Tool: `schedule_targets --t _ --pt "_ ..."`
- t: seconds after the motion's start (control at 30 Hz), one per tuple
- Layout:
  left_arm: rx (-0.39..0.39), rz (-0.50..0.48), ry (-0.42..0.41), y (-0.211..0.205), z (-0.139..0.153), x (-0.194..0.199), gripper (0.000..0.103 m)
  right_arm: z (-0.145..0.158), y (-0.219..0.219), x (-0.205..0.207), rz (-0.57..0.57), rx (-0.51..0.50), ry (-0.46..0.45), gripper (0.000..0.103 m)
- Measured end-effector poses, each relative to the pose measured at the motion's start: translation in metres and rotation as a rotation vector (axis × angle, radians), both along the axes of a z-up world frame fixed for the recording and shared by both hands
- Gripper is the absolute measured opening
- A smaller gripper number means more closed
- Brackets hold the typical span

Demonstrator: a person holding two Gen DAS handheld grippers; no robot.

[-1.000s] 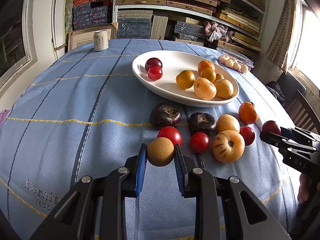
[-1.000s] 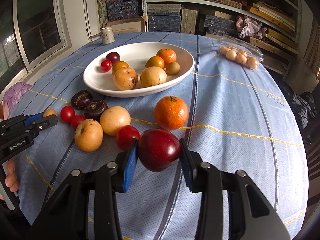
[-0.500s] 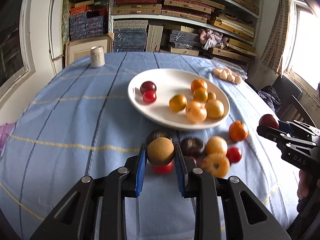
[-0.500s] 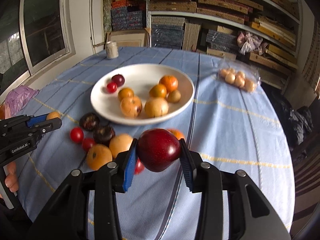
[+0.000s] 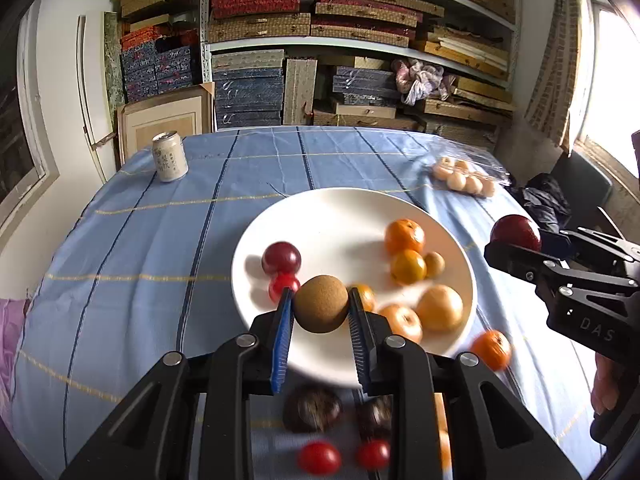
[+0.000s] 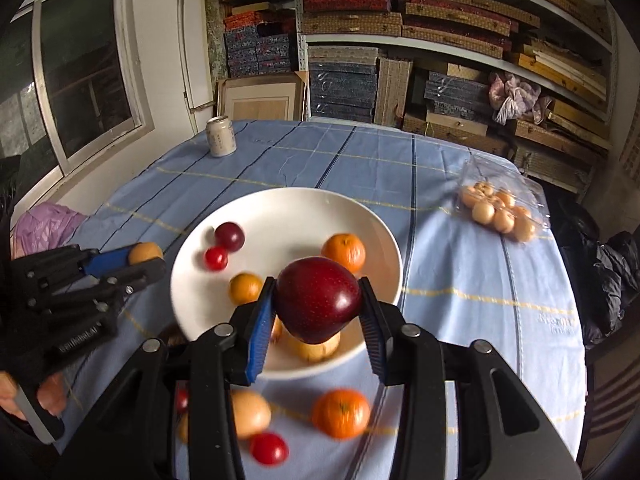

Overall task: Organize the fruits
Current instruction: 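Carry the brown fruit and red apple over the plate with both tools, then release the brown fruit and red apple onto the plate with both tools, then grasp a tangerine with the right tool while the left tool moves toward the fruit cluster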

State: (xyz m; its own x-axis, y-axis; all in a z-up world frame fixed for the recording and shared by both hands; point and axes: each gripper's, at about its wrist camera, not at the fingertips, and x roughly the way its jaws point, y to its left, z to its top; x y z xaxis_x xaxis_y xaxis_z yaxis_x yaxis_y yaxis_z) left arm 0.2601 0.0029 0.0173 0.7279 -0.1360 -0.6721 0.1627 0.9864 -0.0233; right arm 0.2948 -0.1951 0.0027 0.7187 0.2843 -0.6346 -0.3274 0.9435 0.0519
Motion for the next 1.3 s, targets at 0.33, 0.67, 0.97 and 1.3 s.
schedule_targets --t 0.33,0.67,0.97,1.3 --pt "0.015 0.014 0.055 0.0 -0.023 0.055 0.027 -0.018 0.021 0.059 0.005 0.006 0.053 0.039" --pt "0.023 0.028 0.099 -0.001 -0.047 0.081 0.027 -0.041 0.039 0.109 -0.02 -0.011 0.108 0.039" --pt "0.051 0.053 0.091 0.001 -0.05 0.085 0.035 -0.044 0.033 0.114 -0.045 -0.005 0.097 0.05" --pt "0.062 0.101 -0.004 0.008 -0.023 0.055 0.071 -0.01 0.013 0.073 -0.05 0.033 0.026 0.05"
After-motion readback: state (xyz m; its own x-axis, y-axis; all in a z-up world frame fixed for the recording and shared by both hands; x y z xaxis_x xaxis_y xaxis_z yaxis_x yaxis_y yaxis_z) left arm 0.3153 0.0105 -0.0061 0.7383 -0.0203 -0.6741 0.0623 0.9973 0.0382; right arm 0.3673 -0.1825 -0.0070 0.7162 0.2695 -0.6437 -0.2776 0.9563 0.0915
